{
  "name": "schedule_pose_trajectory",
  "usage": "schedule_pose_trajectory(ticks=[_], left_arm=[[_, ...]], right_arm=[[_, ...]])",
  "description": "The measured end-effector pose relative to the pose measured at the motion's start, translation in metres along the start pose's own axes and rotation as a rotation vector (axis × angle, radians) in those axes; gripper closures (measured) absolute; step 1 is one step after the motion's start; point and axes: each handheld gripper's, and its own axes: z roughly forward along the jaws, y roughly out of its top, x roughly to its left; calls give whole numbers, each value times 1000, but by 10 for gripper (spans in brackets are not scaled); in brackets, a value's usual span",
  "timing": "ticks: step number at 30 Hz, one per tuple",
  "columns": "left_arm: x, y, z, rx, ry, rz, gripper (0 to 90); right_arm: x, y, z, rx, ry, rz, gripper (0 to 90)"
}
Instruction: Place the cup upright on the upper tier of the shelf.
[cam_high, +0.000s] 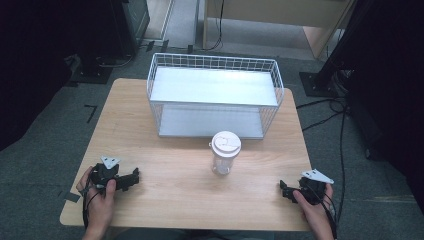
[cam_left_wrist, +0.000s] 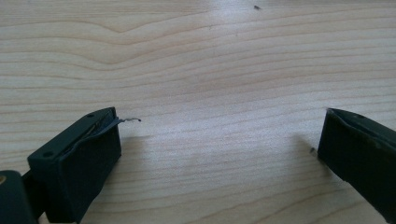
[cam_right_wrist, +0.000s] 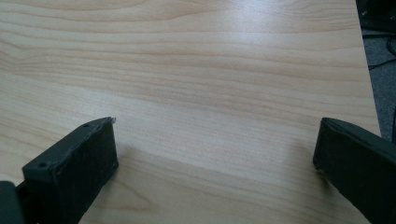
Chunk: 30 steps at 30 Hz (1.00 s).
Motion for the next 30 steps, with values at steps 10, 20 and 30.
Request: schedule_pose_trajectory(ticks=[10, 20, 30], left_arm=[[0, 0, 0, 0, 0, 0, 0], [0, 0, 0, 0, 0, 0, 0], [0, 0, 0, 0, -1, 0, 0]], right_arm=[[8, 1, -3, -47, 7, 28, 146], [35, 18, -17, -111, 61, -12, 145], [60, 39, -27, -160, 105, -17, 145]])
